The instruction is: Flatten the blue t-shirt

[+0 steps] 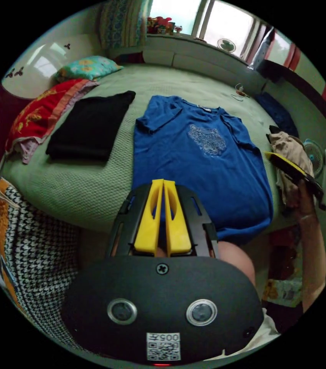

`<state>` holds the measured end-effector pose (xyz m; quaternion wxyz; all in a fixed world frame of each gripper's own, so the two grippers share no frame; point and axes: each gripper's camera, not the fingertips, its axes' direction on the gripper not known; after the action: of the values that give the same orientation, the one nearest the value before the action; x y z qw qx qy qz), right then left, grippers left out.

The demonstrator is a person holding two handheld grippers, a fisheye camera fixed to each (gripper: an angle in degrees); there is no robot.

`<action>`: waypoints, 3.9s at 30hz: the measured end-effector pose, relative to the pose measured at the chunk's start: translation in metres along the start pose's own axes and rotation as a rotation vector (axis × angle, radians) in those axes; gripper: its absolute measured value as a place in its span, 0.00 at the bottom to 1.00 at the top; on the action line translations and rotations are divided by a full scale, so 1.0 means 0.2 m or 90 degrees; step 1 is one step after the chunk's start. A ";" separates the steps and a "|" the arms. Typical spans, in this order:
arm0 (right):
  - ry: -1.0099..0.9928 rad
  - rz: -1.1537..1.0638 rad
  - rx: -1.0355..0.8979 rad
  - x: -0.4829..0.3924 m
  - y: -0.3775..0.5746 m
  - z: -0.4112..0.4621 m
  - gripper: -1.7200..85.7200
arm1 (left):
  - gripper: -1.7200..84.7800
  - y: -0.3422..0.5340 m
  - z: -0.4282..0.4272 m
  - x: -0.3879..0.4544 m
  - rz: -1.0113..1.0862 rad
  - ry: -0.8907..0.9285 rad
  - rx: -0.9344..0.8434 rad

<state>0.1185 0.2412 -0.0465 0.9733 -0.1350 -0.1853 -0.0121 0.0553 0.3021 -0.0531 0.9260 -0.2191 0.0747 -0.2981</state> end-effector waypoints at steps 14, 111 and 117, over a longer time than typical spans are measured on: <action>0.129 0.063 -0.081 0.20 -0.93 0.60 0.00 | 0.11 -0.80 0.36 -0.16 0.077 -0.053 0.029; -0.280 -0.231 -0.083 -1.21 -2.20 0.92 0.00 | 0.03 -1.29 0.22 -1.23 -0.027 0.016 0.073; -0.056 -0.213 -0.043 -0.69 -1.04 0.32 0.02 | 0.08 -1.03 0.24 -0.81 0.089 0.012 0.010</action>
<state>-0.0488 0.0545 0.0147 0.9436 -0.1358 -0.2468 -0.1741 -0.1702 0.2647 0.0840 0.9455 -0.2036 0.0960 -0.2354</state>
